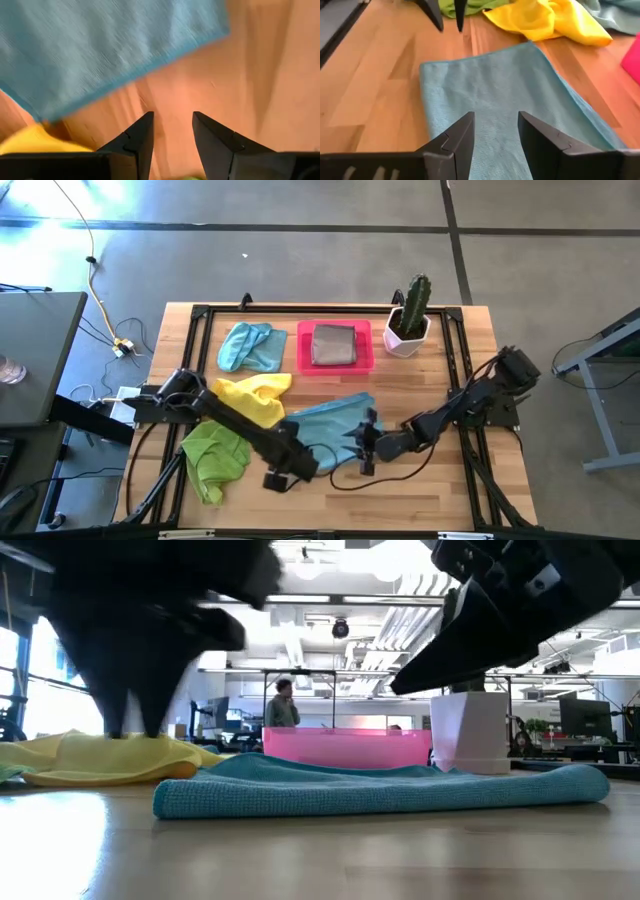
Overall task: Fold microfiber towels
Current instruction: Fold the bottom blue microfiber cloth
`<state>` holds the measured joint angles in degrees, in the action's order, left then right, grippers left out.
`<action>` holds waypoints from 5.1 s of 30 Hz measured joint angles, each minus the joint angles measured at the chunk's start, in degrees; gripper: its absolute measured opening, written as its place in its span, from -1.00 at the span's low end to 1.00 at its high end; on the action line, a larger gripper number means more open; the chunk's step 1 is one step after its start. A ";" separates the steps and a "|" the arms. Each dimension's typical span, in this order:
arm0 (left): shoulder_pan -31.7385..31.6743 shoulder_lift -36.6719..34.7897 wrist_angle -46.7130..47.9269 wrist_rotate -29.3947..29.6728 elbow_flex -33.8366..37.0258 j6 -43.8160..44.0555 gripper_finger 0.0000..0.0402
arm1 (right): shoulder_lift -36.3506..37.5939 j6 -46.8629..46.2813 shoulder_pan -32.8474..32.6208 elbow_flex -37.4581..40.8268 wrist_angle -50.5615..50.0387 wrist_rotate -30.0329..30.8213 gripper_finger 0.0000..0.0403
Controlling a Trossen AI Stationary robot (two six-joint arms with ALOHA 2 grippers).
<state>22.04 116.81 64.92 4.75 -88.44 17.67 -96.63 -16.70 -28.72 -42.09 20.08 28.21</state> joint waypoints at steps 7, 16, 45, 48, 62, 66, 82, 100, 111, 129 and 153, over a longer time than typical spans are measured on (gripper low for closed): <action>6.28 -0.02 0.74 0.50 0.00 4.80 -0.37 | -7.24 0.28 0.06 -8.45 -6.20 -0.24 -0.28; 12.29 -0.07 0.97 0.66 0.00 13.24 -0.37 | -17.55 -1.12 -0.24 -28.05 -23.92 -1.07 -0.28; 23.52 -0.61 0.68 -2.62 -0.05 25.85 -0.37 | -35.75 1.48 0.57 -48.96 -29.60 -3.82 -0.36; 23.56 -0.61 0.66 -2.60 -0.06 25.87 -0.37 | -35.75 1.09 0.60 -48.98 -30.22 -4.16 -0.53; 23.54 -0.61 -0.11 0.48 -0.07 26.73 -0.37 | -32.68 -4.50 -0.40 -48.92 -33.97 -2.85 -0.98; 23.54 -0.61 -0.24 0.79 -0.05 26.29 -0.37 | -29.13 -10.27 -1.46 -48.94 -40.31 3.89 -0.99; 21.92 -0.61 -0.57 3.11 -0.05 21.89 -0.37 | -25.82 -51.06 -2.86 -48.89 -84.81 20.80 -1.00; 18.65 -0.61 -1.00 3.42 -0.07 15.25 -0.37 | -25.56 -75.97 -4.84 -48.89 -110.08 7.80 -1.00; 18.40 -0.61 -1.75 3.41 -0.07 14.62 -0.37 | -24.03 -79.28 -4.38 -43.59 -110.10 2.48 -1.00; 16.65 -0.61 -2.21 3.46 -0.07 13.57 -0.37 | -3.60 -85.60 -3.51 -16.66 -97.95 -5.19 -1.00; 14.97 -0.61 -3.42 3.39 -0.06 11.81 -0.37 | -2.58 -83.88 -2.40 -17.31 -103.69 -11.63 -0.16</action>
<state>37.01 116.20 61.51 8.14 -88.50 29.49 -99.21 -100.59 -31.11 -59.39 -83.61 16.59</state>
